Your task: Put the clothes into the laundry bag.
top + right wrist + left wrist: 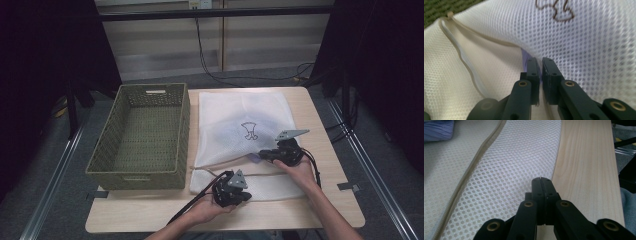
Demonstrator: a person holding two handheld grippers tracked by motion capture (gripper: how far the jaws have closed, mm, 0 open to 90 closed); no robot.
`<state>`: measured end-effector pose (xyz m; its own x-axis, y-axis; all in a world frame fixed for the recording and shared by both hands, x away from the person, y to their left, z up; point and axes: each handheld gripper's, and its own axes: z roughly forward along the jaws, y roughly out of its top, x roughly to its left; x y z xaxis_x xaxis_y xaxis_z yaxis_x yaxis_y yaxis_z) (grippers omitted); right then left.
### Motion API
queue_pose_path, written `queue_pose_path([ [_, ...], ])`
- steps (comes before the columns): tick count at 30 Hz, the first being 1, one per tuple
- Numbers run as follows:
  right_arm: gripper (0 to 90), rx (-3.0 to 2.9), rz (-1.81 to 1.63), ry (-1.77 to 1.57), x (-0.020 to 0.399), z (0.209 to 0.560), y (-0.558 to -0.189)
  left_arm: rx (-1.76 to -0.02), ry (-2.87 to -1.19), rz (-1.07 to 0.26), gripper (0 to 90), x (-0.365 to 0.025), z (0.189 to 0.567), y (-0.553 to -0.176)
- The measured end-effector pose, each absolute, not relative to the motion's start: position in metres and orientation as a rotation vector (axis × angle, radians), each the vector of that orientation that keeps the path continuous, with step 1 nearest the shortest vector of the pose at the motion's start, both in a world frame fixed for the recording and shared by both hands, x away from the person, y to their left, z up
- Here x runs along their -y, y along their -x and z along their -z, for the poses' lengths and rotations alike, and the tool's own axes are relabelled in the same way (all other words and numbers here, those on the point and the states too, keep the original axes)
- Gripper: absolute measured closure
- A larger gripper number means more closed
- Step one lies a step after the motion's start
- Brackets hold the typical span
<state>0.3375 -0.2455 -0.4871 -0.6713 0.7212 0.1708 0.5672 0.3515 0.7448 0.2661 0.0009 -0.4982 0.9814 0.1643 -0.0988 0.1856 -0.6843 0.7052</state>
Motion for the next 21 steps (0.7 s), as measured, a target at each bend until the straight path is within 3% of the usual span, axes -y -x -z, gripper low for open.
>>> queue_pose_path([
  [5, 73.7, -2.391, -1.164, -1.185, 0.243, 0.495, -0.342, -0.237, -2.335, 0.052, 90.0, -0.001, 0.498, -0.268],
  [9, 72.5, -2.388, -1.154, -1.192, 0.241, 0.499, -0.347, -0.241, -2.326, 0.050, 90.0, -0.001, 0.499, -0.268],
  [15, 75.8, -2.422, -1.153, -1.199, 0.241, 0.503, -0.350, -0.248, -2.321, 0.062, 90.0, -0.002, 0.500, -0.269],
  [21, 85.6, -2.418, -1.132, -1.200, 0.239, 0.502, -0.349, -0.251, -2.317, 0.059, 90.0, -0.001, 0.500, -0.269],
])
